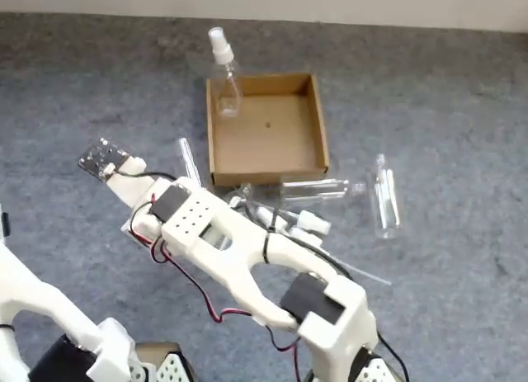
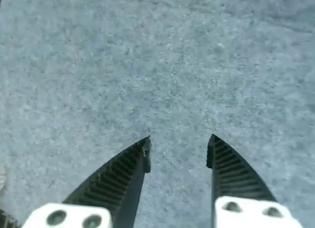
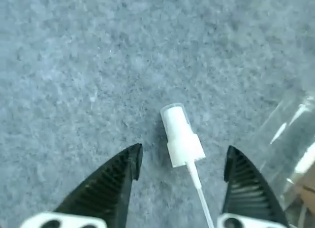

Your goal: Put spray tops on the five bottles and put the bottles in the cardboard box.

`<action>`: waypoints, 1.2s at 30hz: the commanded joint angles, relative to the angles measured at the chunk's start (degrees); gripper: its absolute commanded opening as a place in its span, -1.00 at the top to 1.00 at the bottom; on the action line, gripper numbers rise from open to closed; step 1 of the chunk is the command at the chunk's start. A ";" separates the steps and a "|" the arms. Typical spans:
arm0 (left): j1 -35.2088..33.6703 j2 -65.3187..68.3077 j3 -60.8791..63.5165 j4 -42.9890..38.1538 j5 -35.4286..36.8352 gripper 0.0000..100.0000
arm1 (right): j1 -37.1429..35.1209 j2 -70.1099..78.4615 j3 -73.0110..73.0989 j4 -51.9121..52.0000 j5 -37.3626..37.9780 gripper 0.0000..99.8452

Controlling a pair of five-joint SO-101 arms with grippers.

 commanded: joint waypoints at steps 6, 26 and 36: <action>7.96 -0.48 0.92 3.78 4.40 0.66 | 2.95 -15.69 -0.57 12.35 -0.18 0.53; 37.58 -0.04 1.10 13.10 41.93 0.66 | 49.98 -36.18 0.66 43.03 20.22 0.53; 41.71 0.13 9.36 4.48 52.22 0.66 | 68.00 -28.88 9.45 31.16 24.35 0.53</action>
